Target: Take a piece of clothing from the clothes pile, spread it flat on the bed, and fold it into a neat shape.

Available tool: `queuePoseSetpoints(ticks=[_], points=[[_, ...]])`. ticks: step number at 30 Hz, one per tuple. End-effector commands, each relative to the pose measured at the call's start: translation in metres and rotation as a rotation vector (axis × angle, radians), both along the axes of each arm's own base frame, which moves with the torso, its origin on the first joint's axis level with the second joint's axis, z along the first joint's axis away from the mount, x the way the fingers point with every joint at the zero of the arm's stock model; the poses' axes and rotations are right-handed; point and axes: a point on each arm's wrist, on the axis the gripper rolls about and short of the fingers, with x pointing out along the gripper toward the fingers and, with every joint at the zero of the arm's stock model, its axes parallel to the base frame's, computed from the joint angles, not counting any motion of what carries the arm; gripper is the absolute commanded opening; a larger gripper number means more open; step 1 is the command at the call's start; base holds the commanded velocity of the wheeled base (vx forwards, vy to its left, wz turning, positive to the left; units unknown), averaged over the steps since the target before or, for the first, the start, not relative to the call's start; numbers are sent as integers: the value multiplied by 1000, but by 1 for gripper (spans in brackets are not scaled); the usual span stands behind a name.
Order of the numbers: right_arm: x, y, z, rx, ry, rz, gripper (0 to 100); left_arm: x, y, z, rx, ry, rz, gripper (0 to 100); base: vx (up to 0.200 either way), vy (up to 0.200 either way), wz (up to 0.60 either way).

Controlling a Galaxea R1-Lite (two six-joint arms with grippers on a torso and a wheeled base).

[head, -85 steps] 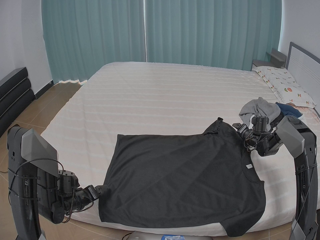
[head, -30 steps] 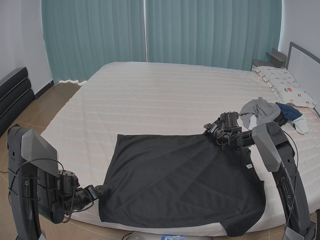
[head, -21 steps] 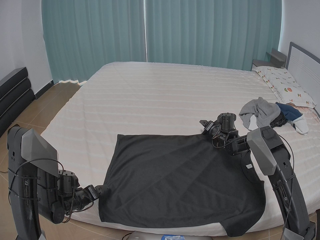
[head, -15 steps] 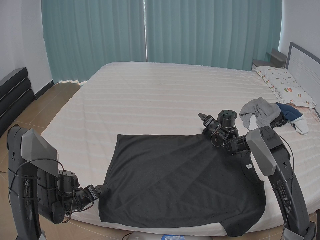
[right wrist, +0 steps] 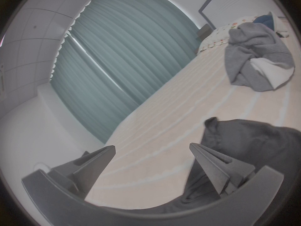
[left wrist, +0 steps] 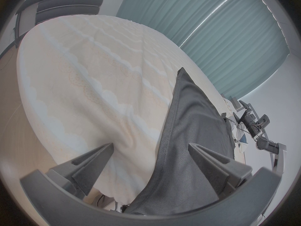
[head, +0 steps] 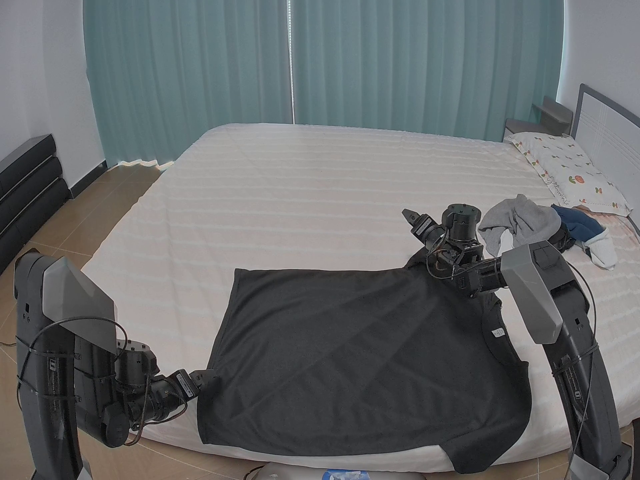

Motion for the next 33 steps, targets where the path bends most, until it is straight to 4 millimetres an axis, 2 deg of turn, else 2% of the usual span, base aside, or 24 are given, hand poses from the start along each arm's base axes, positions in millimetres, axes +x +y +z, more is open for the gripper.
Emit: queuePoseSetpoints(ticks=[1,5,10,13,15,19,20,21,22,24,25,26,29,30,31,33], points=[[-3,-21,17,-5,22,-79,100,3,0,3,-14,-25,10,100,0,0,0],[-21,-43,21,-12,88,-99,100,12,1,8,-67,-62,52,100,0,0,0],[-47,-73,25,-12,115,-80,100,27,2,28,-111,-168,82,100,0,0,0],[-56,-84,29,-8,131,-56,100,34,2,35,-118,-215,81,100,0,0,0],[-64,-95,29,-1,157,-43,100,48,0,40,-125,-269,79,100,0,0,0],[-68,-103,24,0,179,-52,100,82,-6,52,-133,-331,74,100,0,0,0],[-68,-103,24,0,179,-52,100,82,-6,52,-133,-331,74,100,0,0,0],[-69,-105,23,1,181,-55,100,97,-9,58,-131,-327,70,100,0,0,0],[-70,-105,21,2,184,-47,100,120,-13,65,-128,-302,70,100,0,0,0],[-71,-105,20,4,188,-41,100,136,-16,70,-125,-293,70,100,0,0,0],[-71,-105,18,3,194,-37,100,154,-19,81,-118,-300,83,100,0,0,0],[-72,-106,16,1,202,-36,100,167,-20,82,-107,-294,99,100,0,0,0],[-72,-108,13,-25,207,-35,100,199,-29,74,-77,-298,128,100,0,0,0],[-72,-108,13,-25,207,-35,100,199,-29,74,-77,-298,128,100,0,0,0],[-72,-112,11,-45,209,-36,100,217,-35,68,-70,-317,137,100,0,0,0],[-72,-111,10,-50,212,-32,100,225,-42,61,-70,-312,126,100,0,0,0]])
